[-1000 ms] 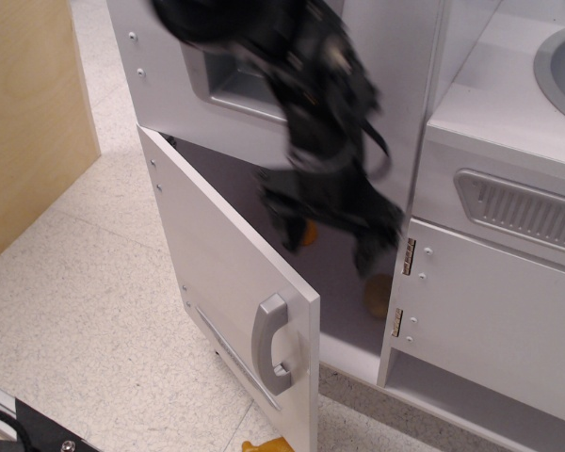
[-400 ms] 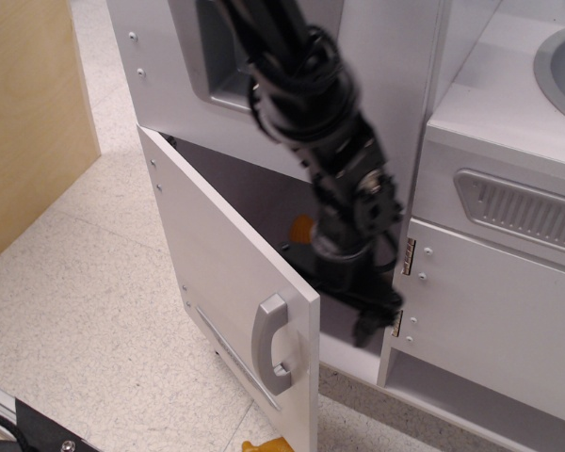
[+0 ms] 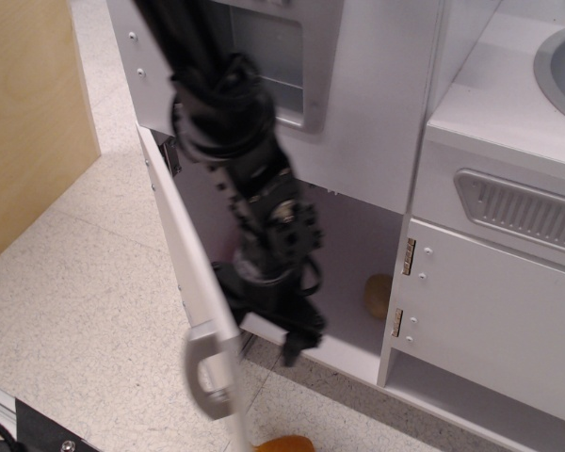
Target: Open low fridge
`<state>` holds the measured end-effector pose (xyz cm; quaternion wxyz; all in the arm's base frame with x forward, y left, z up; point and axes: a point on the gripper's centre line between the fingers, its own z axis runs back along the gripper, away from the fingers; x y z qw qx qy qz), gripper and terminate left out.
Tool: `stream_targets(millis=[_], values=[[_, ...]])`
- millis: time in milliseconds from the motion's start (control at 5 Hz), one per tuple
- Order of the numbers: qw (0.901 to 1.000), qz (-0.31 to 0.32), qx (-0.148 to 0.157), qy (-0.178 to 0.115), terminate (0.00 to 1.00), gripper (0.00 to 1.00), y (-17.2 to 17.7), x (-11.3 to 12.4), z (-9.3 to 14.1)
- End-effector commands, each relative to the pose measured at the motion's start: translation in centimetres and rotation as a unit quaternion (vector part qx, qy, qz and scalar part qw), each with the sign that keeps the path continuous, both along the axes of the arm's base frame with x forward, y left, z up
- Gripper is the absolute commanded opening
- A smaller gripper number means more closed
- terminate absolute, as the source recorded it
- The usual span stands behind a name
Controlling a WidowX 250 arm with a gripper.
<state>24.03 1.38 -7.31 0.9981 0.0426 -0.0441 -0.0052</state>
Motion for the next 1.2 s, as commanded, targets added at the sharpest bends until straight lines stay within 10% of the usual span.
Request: stream_targets(millis=[0, 800, 1000], values=[[0.9993, 0.002, 0.014, -0.034, 0.0, 1.0, 5.5, -2.2, 1.8], [0.9976, 0.003, 0.044, -0.053, 0.0, 1.0, 10.2, -3.6, 2.4], [0.9976, 0.003, 0.044, -0.053, 1.0, 1.0, 10.2, -3.6, 2.4]])
